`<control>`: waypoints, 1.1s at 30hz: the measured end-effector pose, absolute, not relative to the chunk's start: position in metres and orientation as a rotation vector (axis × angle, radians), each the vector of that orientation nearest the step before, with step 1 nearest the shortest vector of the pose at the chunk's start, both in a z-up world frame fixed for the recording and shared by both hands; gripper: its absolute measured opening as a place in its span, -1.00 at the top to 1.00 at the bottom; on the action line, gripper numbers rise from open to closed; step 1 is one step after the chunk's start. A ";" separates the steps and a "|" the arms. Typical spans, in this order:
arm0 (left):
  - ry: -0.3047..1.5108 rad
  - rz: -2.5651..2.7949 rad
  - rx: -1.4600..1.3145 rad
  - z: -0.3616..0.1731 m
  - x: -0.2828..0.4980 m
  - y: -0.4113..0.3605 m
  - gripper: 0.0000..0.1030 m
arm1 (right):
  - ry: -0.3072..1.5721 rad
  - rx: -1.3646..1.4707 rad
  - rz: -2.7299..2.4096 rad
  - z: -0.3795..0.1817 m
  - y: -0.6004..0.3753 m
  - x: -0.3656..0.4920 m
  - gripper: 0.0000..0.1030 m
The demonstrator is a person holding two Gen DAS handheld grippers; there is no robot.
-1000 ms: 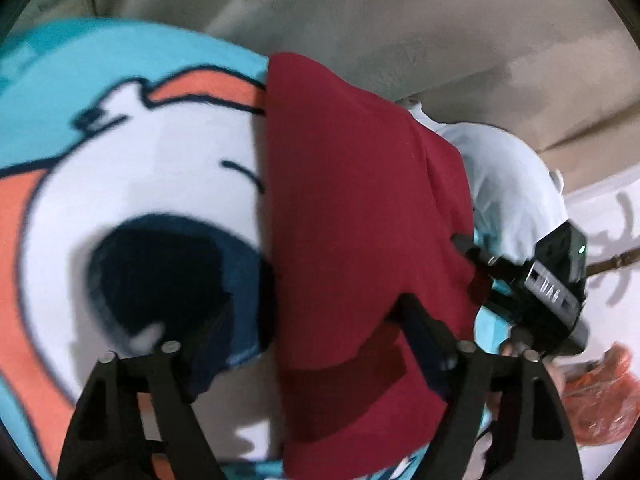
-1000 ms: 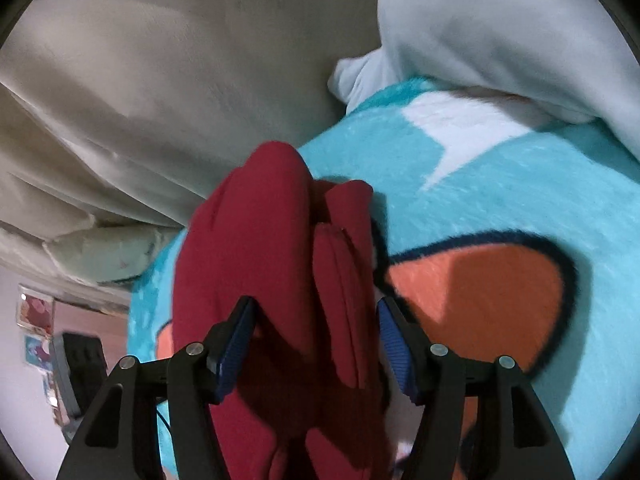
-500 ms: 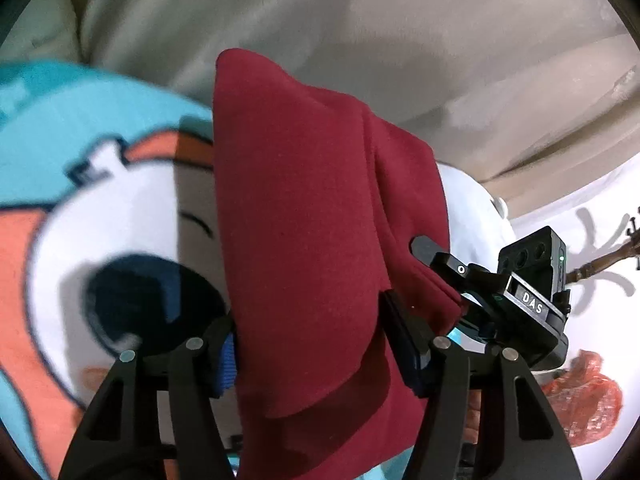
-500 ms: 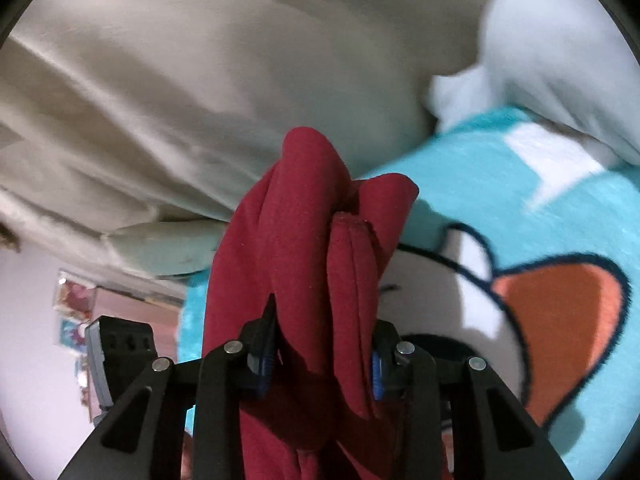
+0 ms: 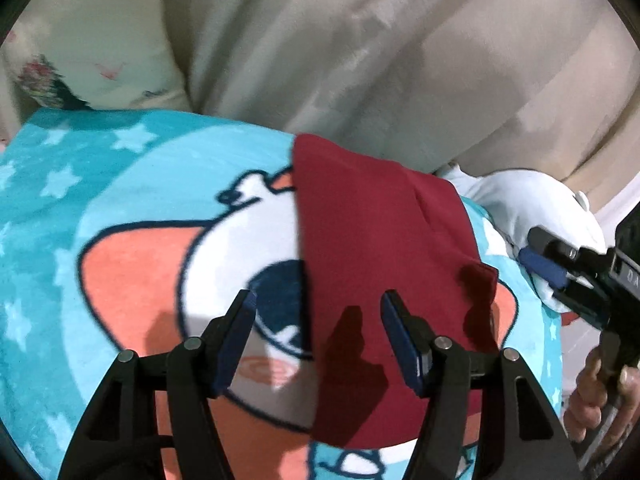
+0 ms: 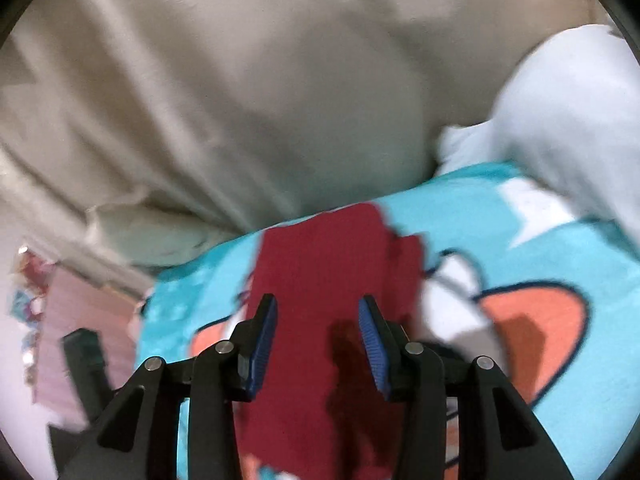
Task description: Fold small clothes
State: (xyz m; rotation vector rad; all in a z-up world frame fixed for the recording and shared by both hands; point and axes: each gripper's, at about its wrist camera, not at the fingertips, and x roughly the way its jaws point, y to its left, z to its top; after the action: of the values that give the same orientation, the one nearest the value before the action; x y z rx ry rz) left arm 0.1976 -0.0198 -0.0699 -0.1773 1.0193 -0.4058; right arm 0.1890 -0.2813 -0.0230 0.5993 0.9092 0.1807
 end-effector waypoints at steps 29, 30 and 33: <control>0.437 0.097 0.091 0.025 0.029 -0.033 -0.95 | 0.998 0.254 -0.017 -0.050 -0.258 0.086 0.00; 0.433 0.083 0.096 0.027 0.024 -0.036 -0.95 | 0.997 0.244 -0.019 -0.049 -0.258 0.080 0.00; 0.471 0.030 0.101 0.029 0.012 -0.046 -0.97 | 1.002 0.208 -0.032 -0.047 -0.259 0.060 -0.01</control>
State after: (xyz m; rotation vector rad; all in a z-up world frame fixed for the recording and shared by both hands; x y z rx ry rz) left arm 0.0121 -0.0457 0.0292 0.1011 0.4715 0.0297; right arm 0.0603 -0.2588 -0.0471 0.2083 1.0022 -0.0322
